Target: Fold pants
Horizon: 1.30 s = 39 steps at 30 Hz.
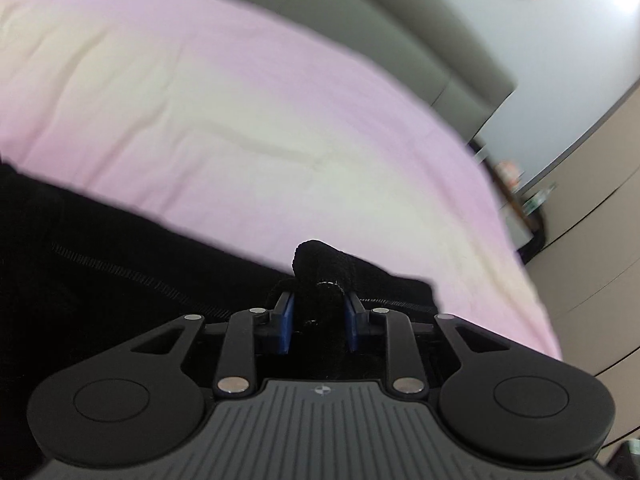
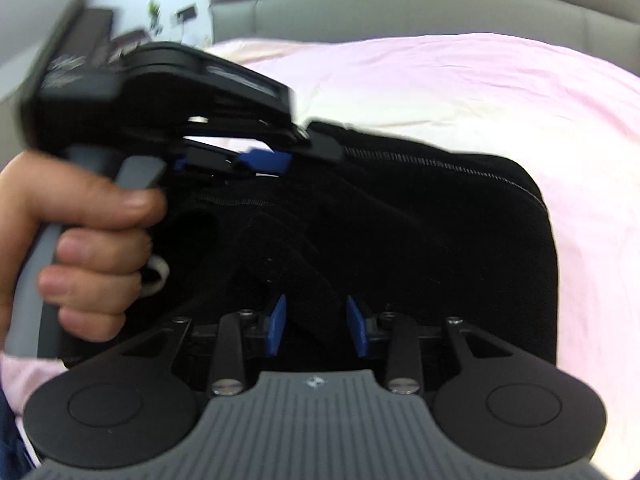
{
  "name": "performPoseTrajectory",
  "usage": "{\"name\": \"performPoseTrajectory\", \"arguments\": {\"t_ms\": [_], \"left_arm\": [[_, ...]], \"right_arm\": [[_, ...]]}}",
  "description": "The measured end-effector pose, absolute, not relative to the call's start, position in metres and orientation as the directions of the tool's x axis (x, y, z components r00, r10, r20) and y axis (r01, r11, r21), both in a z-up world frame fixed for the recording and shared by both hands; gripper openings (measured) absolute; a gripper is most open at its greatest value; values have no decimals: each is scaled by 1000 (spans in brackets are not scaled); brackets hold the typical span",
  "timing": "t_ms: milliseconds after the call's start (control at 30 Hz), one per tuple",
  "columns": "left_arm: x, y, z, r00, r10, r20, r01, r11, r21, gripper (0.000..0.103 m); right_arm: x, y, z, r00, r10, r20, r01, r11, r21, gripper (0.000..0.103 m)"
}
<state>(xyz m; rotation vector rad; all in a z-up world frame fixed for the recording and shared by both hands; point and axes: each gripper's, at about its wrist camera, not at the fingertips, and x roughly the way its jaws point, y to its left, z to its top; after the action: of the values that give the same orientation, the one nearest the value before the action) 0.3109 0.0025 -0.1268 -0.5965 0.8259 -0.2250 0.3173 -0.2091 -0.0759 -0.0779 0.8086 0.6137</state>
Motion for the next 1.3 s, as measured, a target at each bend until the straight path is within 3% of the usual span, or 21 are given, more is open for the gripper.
{"name": "performPoseTrajectory", "arguments": {"t_ms": [67,133,333,400,467,533,600,867,900,967,1033,1167,1300], "left_arm": [[313,6,-148,616,-403,-677,-63,831,-552,30],[307,9,-154,622,-405,-670,-39,839,-542,31],[300,6,-146,629,-393,-670,-34,848,-530,33],[300,5,-146,628,-394,-672,-32,849,-528,33],[303,5,-145,625,-395,-673,-32,849,-527,33],[304,6,-146,611,-395,-686,-43,849,-527,33],[302,8,-145,616,-398,-680,-46,844,-535,33],[290,19,-123,634,-353,-688,-69,860,-505,36],[284,20,-116,648,-338,-683,-58,872,-487,36],[269,21,-101,683,-326,-654,0,895,-446,36],[258,14,-89,697,-331,-636,72,915,-397,36],[243,-17,-76,689,-386,-613,232,919,-319,36],[237,-48,-82,637,-456,-621,353,889,-292,36]], "right_arm": [[318,-198,-85,504,458,-733,-564,817,122,33],[316,-197,-85,502,464,-730,-575,810,119,33],[326,-227,-70,598,516,-613,-452,849,274,33],[332,-225,-79,582,499,-642,-432,858,276,33],[337,-216,-96,479,520,-708,-464,834,299,23],[329,-202,-108,445,487,-752,-533,819,214,23],[323,-190,-107,465,449,-763,-569,812,130,23],[319,-205,-93,485,498,-719,-551,813,191,26],[318,-214,-85,508,514,-691,-529,819,221,28],[308,-249,-68,602,514,-611,-428,854,298,44],[307,-286,-56,694,454,-559,-269,884,383,51],[306,-353,-72,741,372,-559,52,798,600,54],[306,-385,-102,706,373,-602,217,695,685,54]]}}
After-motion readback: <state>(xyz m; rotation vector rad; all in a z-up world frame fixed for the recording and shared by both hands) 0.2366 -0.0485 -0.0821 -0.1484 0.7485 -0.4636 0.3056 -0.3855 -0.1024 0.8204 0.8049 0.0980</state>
